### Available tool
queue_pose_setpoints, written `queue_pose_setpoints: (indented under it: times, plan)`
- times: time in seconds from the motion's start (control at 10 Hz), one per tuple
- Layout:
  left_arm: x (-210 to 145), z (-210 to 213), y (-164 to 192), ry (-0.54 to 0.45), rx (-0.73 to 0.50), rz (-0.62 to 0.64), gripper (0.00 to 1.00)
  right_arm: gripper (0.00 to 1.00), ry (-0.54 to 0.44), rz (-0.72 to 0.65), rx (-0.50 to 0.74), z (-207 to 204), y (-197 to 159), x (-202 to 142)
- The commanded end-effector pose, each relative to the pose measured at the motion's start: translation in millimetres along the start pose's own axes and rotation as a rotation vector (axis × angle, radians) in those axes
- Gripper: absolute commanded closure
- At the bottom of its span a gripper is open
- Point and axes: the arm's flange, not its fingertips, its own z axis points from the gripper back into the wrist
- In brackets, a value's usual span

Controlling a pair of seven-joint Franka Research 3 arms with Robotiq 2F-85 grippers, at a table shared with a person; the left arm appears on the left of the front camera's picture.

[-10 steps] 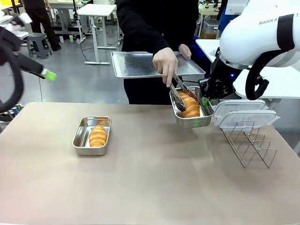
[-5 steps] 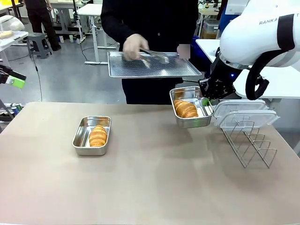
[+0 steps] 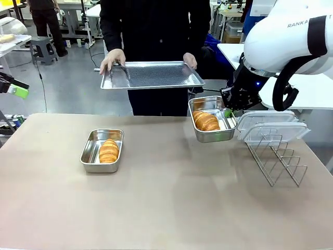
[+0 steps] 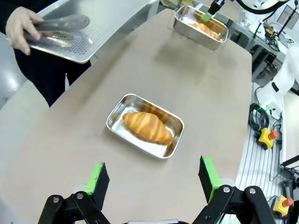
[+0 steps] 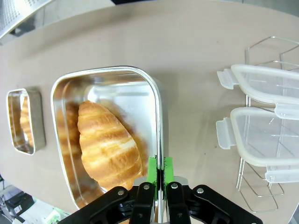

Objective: Place the bread in airtight containers.
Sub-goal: Once an object is inside an Airtight Container , place the container in the center of the table.

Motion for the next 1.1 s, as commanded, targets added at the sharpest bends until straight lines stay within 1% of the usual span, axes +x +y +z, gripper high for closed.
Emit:
queue_pose_setpoints:
  times: [0.0, 0.3, 0.4, 0.5, 0.7, 0.9, 1.0]
  plan:
    - [1, 1, -2, -0.003, -0.010, -0.017, 0.00, 1.00, -0.008, -0.005, -0.009, 4, 1, 0]
    - [1, 1, -2, -0.003, -0.010, -0.017, 0.00, 1.00, -0.008, -0.005, -0.009, 4, 1, 0]
    - [1, 1, -2, -0.003, -0.010, -0.017, 0.00, 0.93, 0.000, 0.000, 0.000, 0, 0, 0]
    - [1, 1, -2, -0.003, -0.010, -0.017, 0.00, 0.93, -0.012, -0.029, 0.018, -5, 1, 3]
    - [1, 1, -2, -0.003, -0.010, -0.017, 0.00, 0.93, -0.015, -0.091, 0.022, -41, 8, 16]
    - [1, 1, -2, -0.003, -0.010, -0.017, 0.00, 0.93, -0.028, -0.135, 0.017, -80, 10, 19]
    - [1, 1, -2, -0.003, -0.010, -0.017, 0.00, 0.93, -0.032, -0.135, 0.013, -97, 10, 19]
